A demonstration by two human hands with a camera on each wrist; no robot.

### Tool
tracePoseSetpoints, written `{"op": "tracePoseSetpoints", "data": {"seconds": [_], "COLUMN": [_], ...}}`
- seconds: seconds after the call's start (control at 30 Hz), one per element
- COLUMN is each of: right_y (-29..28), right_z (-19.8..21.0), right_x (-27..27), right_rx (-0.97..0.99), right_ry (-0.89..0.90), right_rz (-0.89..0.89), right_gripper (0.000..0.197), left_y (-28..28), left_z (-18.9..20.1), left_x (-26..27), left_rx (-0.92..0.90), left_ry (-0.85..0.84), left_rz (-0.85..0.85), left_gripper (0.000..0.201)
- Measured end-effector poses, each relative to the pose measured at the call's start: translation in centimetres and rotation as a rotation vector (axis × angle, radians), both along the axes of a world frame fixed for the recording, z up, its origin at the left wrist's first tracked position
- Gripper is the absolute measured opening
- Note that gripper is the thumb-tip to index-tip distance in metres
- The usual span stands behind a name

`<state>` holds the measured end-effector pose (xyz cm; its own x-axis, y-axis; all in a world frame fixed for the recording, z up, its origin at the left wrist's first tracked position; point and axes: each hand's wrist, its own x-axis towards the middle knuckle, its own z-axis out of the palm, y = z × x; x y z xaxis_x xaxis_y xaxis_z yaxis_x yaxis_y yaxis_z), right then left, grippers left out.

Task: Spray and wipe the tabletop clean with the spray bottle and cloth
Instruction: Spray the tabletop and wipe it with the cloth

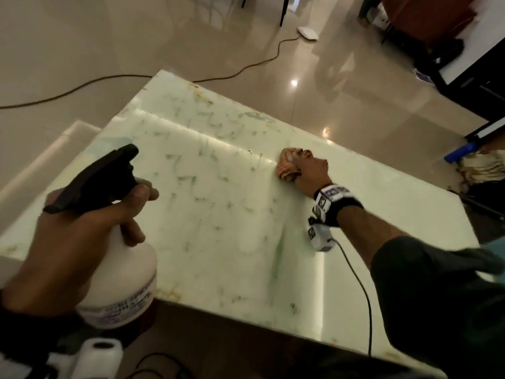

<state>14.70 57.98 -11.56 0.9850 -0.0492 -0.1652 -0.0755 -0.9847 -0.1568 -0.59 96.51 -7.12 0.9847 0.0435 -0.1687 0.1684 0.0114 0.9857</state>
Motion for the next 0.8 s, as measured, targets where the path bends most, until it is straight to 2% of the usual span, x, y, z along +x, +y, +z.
{"op": "tracePoseSetpoints", "data": {"seconds": [0.07,0.13,0.23,0.27,0.33,0.43,0.53,0.63,0.7,0.77,0.8], "right_y": [0.9,2.0,3.4,3.9,5.1,6.9,8.1,8.4,8.8,9.4,9.3], "right_z": [-0.4,-1.0,-2.2,-2.3,-2.4,-2.1,-1.8,-1.4,-0.3,1.8,2.7], "right_x": [-4.2,-9.2,-15.9,-18.0,-22.0,-27.3,-31.6,-34.1,-34.7,-35.0,-35.1], "right_rx": [0.059,0.103,0.218,0.230,0.242,0.265,0.284,0.352,0.588,0.801,0.847], "right_ry": [0.018,0.013,-0.023,-0.006,0.005,-0.011,0.013,0.017,0.041,0.024,-0.002], "right_rz": [0.021,0.007,0.037,0.046,0.048,0.064,0.043,0.032,-0.012,-0.142,-0.235], "right_gripper": [0.064,0.060,0.067,0.072,0.082,0.084,0.078,0.060,0.039,0.025,0.022], "left_y": [-0.3,-0.6,-0.7,-0.7,-0.9,-1.1,-1.3,-1.5,-1.5,-1.6,-1.7], "left_z": [0.8,1.4,2.0,2.2,2.6,2.9,3.3,3.6,3.6,3.8,3.9], "left_x": [-0.1,-0.6,-1.2,-1.5,-1.8,-2.2,-2.6,-2.9,-3.2,-3.4,-3.4], "left_rx": [-0.042,-0.038,-0.033,-0.027,-0.015,-0.039,-0.046,-0.033,-0.033,-0.037,-0.036], "left_ry": [-0.069,-0.113,-0.155,-0.164,-0.167,-0.165,-0.169,-0.164,-0.148,-0.129,-0.122], "left_rz": [0.034,0.020,0.017,0.026,0.035,0.034,0.027,0.048,0.063,0.070,0.069], "left_gripper": [0.060,0.037,0.023,0.020,0.029,0.036,0.035,0.033,0.025,0.017,0.016]}}
